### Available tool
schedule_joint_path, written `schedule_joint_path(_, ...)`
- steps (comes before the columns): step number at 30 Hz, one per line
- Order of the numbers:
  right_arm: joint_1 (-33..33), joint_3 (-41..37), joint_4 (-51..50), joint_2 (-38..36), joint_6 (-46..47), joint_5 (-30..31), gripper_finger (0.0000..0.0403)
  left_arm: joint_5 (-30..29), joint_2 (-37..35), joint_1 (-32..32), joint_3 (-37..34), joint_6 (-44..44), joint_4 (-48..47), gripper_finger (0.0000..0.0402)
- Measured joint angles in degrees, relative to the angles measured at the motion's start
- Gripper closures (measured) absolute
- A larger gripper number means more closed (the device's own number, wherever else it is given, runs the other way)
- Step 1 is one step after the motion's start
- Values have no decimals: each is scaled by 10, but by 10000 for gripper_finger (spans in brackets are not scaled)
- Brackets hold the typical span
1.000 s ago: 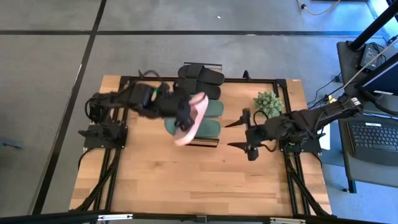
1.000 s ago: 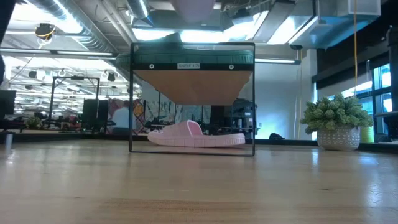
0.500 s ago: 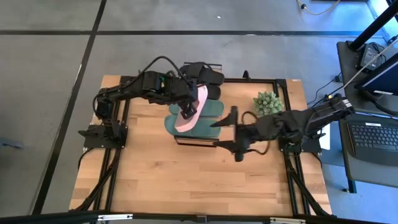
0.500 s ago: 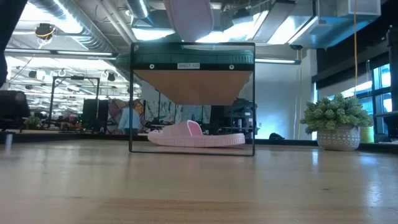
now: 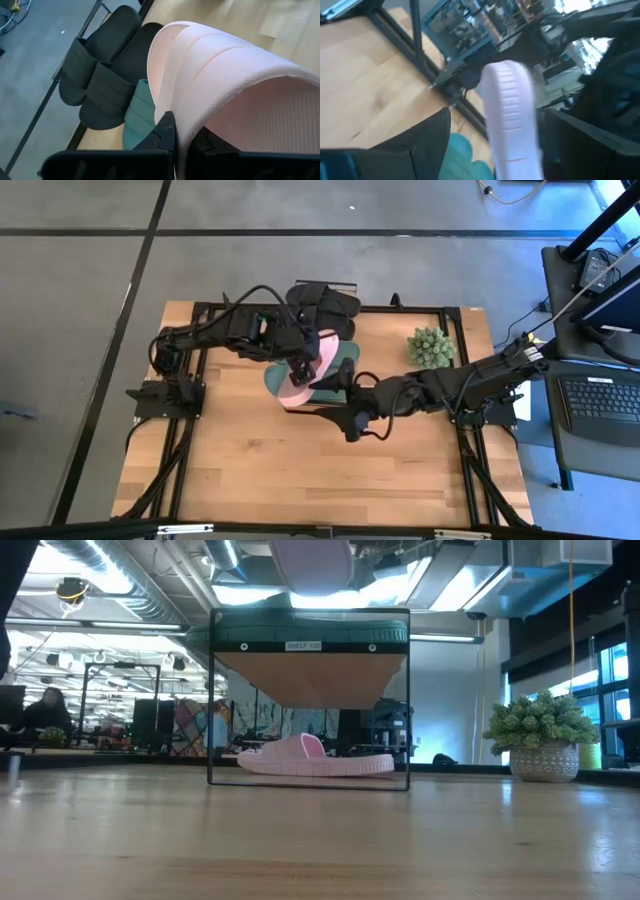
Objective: Pick and place slides into the shelf
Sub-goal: Put the pink slipper under the shelf
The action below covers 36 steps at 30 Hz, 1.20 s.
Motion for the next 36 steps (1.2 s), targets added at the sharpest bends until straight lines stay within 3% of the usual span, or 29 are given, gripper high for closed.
schedule_joint_path(6,0,1,40,-1,-17,-3,85,-3,0,-20,0,0,4,400)
schedule_joint_path(14,-6,1,71,4,-15,-79,85,-17,0,-27,0,13,32,400)
schedule_joint_path(25,-18,1,89,38,-40,-82,88,-21,0,-26,0,30,52,401)
schedule_joint_path(30,-18,1,95,37,-41,-81,127,-18,0,-27,0,30,52,401)
schedule_joint_path(36,-24,1,91,37,-42,-80,217,-18,0,-27,0,32,51,401)
